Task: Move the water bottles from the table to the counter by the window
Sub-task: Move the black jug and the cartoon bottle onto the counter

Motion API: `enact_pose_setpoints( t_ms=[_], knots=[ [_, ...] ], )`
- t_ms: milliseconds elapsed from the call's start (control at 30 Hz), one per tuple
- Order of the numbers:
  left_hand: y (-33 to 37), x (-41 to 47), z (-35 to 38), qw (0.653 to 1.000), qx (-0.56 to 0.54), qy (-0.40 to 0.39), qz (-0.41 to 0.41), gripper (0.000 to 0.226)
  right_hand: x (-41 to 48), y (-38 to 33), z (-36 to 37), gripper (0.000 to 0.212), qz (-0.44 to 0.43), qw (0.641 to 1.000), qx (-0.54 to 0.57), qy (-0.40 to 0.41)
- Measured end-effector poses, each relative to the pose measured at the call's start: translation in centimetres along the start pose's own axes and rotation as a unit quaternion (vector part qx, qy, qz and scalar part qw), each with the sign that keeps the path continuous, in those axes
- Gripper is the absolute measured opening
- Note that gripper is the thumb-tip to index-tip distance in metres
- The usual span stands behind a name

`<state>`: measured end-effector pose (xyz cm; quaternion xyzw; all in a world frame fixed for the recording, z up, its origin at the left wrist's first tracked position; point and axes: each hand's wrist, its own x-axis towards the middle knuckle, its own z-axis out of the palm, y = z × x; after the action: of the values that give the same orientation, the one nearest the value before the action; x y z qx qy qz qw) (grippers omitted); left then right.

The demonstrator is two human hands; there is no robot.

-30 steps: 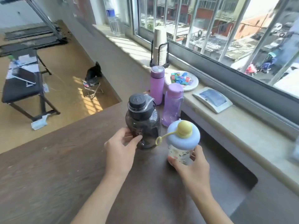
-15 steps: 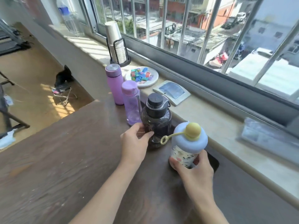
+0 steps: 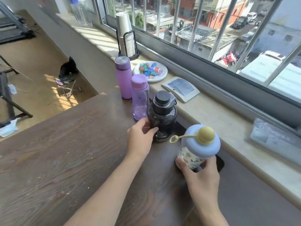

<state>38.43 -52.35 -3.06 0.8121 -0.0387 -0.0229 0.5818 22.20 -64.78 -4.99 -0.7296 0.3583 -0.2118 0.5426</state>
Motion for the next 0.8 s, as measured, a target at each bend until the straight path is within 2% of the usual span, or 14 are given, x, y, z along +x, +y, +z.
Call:
enact_pose_setpoints(
  t_ms=[67, 133, 167, 233, 300, 367, 533, 667, 800],
  knots=[
    [0.0, 0.0, -0.4, 1.000, -0.001, -0.015, 0.001, 0.025, -0.8, 0.0, 0.4, 0.072, 0.002, 1.000, 0.012, 0.012],
    [0.0, -0.4, -0.9, 0.999, -0.013, -0.039, 0.001, 0.036, -2.2, 0.3, 1.0, 0.088, 0.006, 0.998, 0.014, 0.056],
    [0.0, -0.8, -1.3, 0.998, -0.026, -0.051, -0.002, 0.041, -3.1, 0.5, 1.4, 0.085, 0.005, 0.997, 0.005, 0.081],
    [-0.6, -1.6, -2.5, 0.998, -0.037, -0.051, -0.009, 0.047, -5.0, 0.7, 2.7, 0.066, -0.019, 0.992, -0.025, 0.126],
    [-1.9, -2.5, -4.4, 1.000, -0.020, -0.021, -0.012, 0.042, -6.7, 0.6, 4.5, 0.054, -0.039, 0.990, -0.031, 0.136],
    [-3.4, -3.4, -7.3, 1.000, -0.009, 0.012, -0.020, 0.036, -7.5, 0.2, 6.6, 0.053, -0.049, 0.994, -0.035, 0.091],
    [-7.7, -5.8, -17.3, 0.991, 0.012, 0.112, -0.075, 0.032, -8.5, -3.3, 13.4, 0.047, -0.113, 0.988, -0.046, -0.092],
    [-10.5, -8.6, -27.0, 0.971, 0.014, 0.204, -0.123, 0.037, -10.7, -6.7, 21.1, 0.057, -0.175, 0.962, -0.067, -0.198],
    [-12.8, -12.9, -36.3, 0.937, 0.017, 0.304, -0.169, 0.031, -16.2, -9.9, 28.8, 0.068, -0.201, 0.917, -0.082, -0.336]
  ],
)
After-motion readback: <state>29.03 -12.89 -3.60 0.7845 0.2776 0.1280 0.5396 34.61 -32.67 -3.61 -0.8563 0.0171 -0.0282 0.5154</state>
